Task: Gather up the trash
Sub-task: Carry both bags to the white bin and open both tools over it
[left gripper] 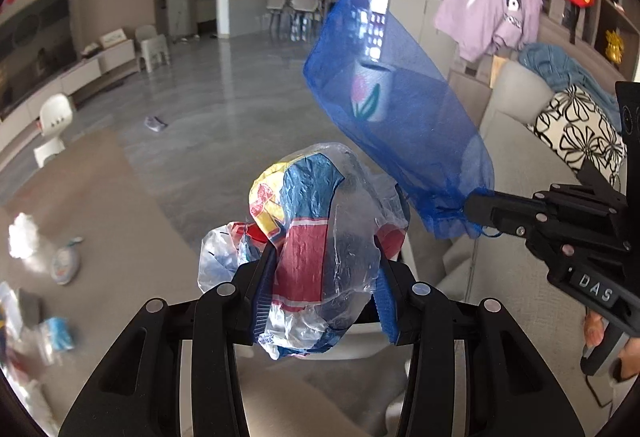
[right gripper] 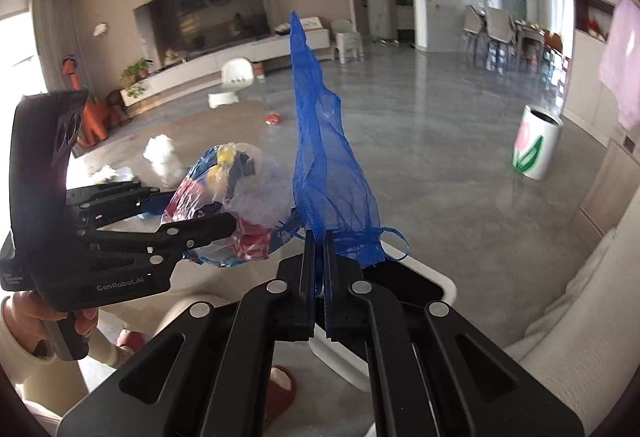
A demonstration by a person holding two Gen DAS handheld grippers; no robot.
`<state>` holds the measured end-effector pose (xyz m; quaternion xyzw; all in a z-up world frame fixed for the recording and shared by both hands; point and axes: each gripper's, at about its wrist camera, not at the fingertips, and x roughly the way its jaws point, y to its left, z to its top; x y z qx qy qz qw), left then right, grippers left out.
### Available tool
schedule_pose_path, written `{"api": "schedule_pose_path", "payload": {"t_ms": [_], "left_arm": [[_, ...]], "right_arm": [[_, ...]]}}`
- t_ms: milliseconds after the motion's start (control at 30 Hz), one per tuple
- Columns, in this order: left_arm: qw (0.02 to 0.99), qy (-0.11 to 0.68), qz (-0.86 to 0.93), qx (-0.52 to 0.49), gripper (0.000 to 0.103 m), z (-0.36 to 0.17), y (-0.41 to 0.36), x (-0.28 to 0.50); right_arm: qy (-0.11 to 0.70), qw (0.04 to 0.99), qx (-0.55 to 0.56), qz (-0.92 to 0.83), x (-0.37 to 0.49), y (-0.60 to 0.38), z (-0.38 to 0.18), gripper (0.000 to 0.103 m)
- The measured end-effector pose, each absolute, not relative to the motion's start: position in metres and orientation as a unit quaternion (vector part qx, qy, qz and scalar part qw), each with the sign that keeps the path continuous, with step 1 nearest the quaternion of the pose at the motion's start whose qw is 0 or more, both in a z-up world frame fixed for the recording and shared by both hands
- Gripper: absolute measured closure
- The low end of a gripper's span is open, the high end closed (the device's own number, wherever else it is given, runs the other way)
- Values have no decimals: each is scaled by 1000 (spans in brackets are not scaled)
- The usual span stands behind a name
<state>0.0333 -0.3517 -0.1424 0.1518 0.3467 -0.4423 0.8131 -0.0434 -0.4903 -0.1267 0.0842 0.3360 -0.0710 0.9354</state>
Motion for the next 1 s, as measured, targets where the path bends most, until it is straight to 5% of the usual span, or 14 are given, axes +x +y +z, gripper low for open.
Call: {"api": "schedule_pose_path", "payload": {"t_ms": [267,333,400,1000], "left_arm": [[782,382,-456,188,58,-181,-413,31],[779,387,-451,200,42,-190,-420,32],[788,384,-429,219,4,-196,-427,31],[817,384,-377,208,4,-200,-412,56]], "right_arm": [[377,912,132,-93,-48,-533,-175,99],[386,907,144,-89,-45,-544,-184,99],[396,902,146,-91,-39,-550,-195,99],[439,884,147,-70,-9,-554,-241,98]]}}
